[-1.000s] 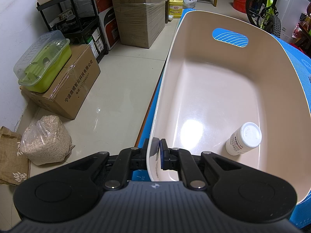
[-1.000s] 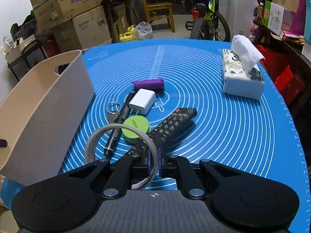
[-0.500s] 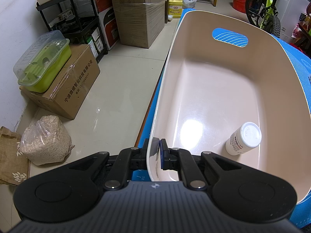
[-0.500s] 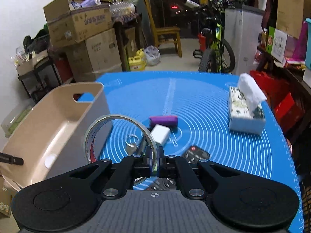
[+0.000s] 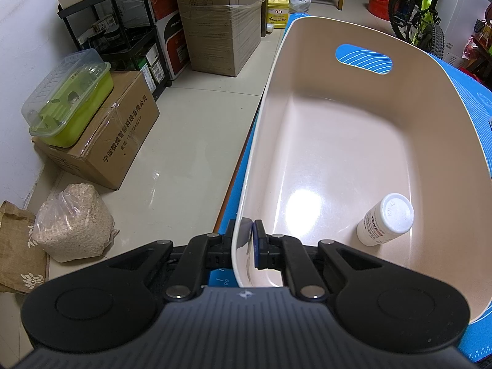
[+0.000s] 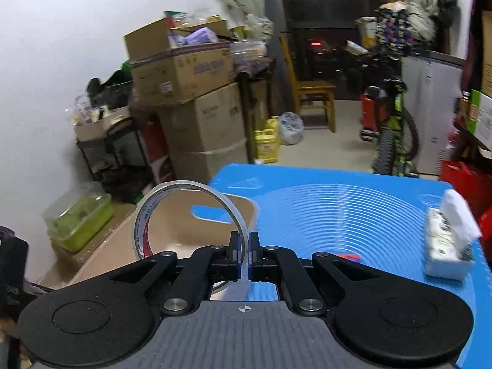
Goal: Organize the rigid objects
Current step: 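Lift the tape roll with the right gripper and carry it over the basket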
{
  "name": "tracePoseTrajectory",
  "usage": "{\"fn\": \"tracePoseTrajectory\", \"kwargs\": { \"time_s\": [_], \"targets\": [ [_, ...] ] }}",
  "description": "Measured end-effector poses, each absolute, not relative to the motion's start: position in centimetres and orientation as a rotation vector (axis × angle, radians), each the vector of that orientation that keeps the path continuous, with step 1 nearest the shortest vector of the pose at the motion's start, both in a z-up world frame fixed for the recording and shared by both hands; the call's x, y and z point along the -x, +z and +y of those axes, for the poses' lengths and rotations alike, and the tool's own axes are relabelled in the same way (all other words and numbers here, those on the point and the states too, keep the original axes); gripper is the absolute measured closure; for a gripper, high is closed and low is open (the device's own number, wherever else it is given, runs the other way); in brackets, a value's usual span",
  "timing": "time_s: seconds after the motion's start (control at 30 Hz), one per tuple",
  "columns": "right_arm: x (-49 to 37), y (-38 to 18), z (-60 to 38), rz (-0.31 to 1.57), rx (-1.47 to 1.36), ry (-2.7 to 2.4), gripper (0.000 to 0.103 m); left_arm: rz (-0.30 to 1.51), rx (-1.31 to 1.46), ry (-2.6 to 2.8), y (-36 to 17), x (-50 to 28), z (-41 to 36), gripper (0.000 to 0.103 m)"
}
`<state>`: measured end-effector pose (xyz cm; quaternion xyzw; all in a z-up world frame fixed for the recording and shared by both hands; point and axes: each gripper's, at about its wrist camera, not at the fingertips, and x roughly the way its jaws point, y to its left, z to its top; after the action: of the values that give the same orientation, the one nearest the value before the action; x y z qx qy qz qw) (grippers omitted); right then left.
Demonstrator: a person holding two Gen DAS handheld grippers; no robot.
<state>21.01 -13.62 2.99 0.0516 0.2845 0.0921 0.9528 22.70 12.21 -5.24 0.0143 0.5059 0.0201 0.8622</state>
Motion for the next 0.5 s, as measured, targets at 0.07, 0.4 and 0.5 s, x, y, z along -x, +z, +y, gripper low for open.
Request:
{"fn": "tracePoseTrajectory", "kwargs": {
  "time_s": [0.07,0.4,0.5],
  "targets": [
    [-21.5,2.9,-12.0,0.583,-0.092,0.211,0.088,1.061,-0.029,0.042,-5.3,-22.7,12.2,0.092],
    [-25.1,-0.4,-6.4,0.720,-0.039,0.232,0.088,1.061,-0.030,0.042,-5.3,-22.7,12.2,0.092],
    [-26.0,-1.9,-5.4,0.786,-0.034,0.230,0.088,1.061,-0.030,0.042,-5.3,-22.7,12.1,0.092]
  ]
}}
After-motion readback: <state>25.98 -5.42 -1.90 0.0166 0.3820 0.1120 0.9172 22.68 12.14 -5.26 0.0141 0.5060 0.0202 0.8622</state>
